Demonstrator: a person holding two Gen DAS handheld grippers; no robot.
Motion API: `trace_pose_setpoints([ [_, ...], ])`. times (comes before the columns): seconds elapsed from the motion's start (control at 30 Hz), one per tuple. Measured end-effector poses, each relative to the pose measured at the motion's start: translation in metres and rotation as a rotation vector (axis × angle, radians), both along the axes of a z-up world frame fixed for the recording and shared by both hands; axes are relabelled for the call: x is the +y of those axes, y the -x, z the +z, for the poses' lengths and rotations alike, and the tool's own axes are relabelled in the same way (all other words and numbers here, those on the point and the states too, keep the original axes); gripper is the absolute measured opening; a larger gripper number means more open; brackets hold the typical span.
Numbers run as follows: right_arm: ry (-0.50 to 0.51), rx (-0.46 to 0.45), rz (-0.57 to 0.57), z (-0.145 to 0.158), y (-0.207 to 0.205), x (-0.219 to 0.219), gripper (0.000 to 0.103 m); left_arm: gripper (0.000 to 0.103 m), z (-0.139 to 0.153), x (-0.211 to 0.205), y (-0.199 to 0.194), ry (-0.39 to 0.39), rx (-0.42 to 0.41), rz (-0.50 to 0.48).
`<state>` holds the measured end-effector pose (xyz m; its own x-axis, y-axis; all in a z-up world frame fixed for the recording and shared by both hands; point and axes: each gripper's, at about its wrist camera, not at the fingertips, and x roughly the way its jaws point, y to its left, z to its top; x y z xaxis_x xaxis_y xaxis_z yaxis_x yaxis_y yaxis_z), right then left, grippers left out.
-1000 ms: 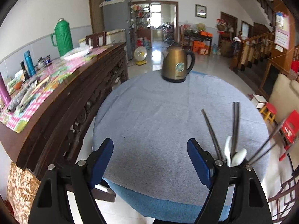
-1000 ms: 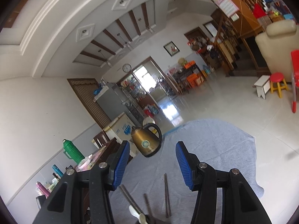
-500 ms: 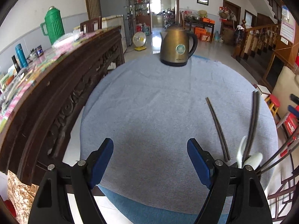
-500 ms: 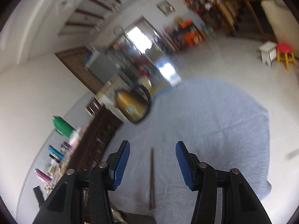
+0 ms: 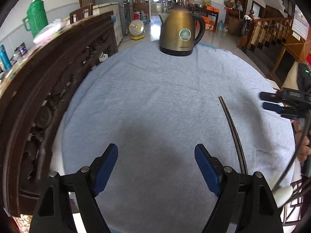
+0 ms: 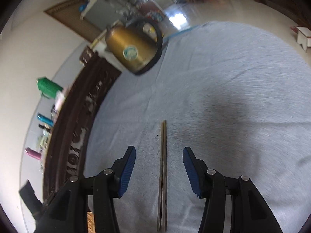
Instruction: Organize utensils
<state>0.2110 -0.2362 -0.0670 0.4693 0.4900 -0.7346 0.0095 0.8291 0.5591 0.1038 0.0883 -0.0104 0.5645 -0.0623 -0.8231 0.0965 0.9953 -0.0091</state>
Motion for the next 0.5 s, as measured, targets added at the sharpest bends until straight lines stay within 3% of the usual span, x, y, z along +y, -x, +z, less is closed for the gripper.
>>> trace_pose_setpoints([
  [0.33,0.154,0.087,0.097,-0.046,-0.063,0.048,0.023,0.081,-0.028,-0.009,-0.020,0.014,0.064,-0.011],
  [0.5,0.231,0.096,0.122,-0.060,-0.070,0.064,0.019,0.081,-0.035,-0.015,-0.031,0.014,0.075,-0.015],
])
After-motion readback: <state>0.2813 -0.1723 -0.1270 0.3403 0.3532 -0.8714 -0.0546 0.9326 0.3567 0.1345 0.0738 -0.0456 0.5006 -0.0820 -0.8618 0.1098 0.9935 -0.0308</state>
